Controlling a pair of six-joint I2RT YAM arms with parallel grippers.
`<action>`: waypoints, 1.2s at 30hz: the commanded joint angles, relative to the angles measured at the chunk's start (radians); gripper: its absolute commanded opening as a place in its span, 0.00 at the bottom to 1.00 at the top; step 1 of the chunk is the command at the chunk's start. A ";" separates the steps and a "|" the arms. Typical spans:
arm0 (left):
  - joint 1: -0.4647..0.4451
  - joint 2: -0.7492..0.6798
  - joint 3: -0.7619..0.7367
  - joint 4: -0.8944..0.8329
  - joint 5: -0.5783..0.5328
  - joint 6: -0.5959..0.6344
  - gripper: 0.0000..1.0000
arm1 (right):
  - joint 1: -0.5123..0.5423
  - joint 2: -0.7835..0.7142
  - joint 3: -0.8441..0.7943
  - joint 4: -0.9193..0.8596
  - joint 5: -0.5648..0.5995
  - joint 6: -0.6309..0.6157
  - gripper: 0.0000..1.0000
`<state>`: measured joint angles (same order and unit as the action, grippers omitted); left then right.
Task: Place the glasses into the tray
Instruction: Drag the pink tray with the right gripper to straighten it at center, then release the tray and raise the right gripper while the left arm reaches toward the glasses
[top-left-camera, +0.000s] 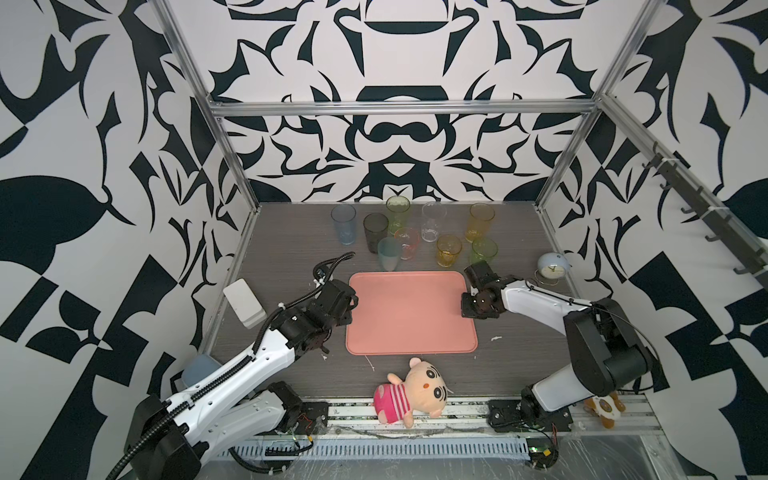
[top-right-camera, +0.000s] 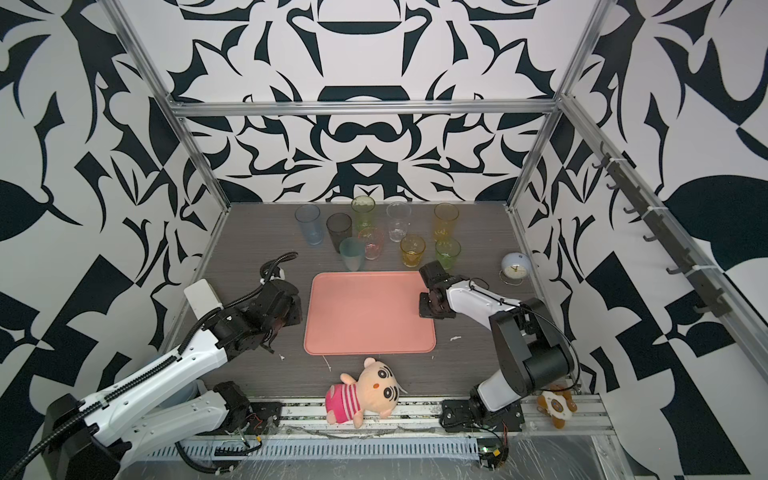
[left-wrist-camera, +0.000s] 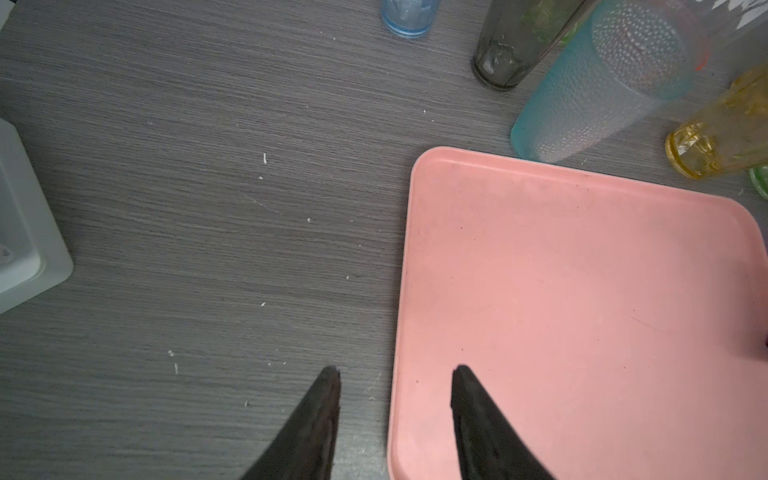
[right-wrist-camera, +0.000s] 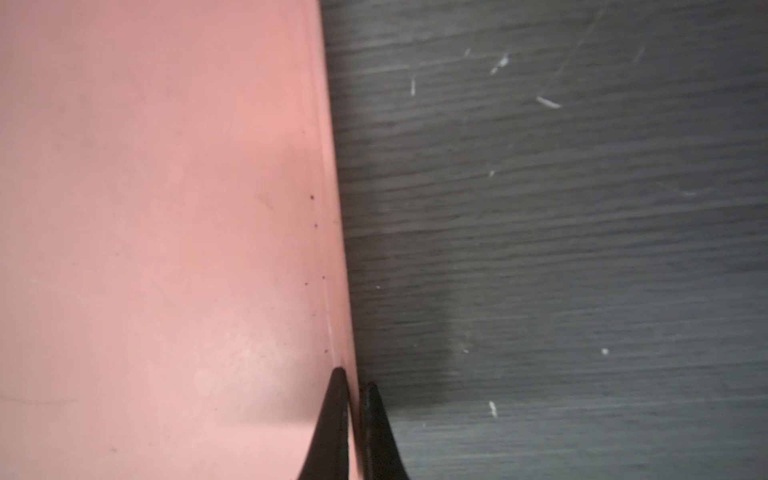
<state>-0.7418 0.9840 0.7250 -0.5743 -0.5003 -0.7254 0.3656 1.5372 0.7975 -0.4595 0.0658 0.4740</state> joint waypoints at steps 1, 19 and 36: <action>-0.001 0.014 0.011 0.004 -0.001 -0.009 0.48 | -0.011 -0.028 0.035 -0.078 0.038 0.032 0.15; 0.054 0.160 0.225 -0.039 -0.038 0.057 0.73 | -0.008 -0.294 0.112 0.129 -0.102 -0.097 0.40; 0.411 0.513 0.604 0.017 0.202 0.093 0.84 | 0.010 -0.325 -0.132 0.632 -0.228 -0.133 0.42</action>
<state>-0.3752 1.4513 1.2640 -0.5625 -0.3687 -0.6296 0.3656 1.1969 0.6762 0.0395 -0.1349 0.3553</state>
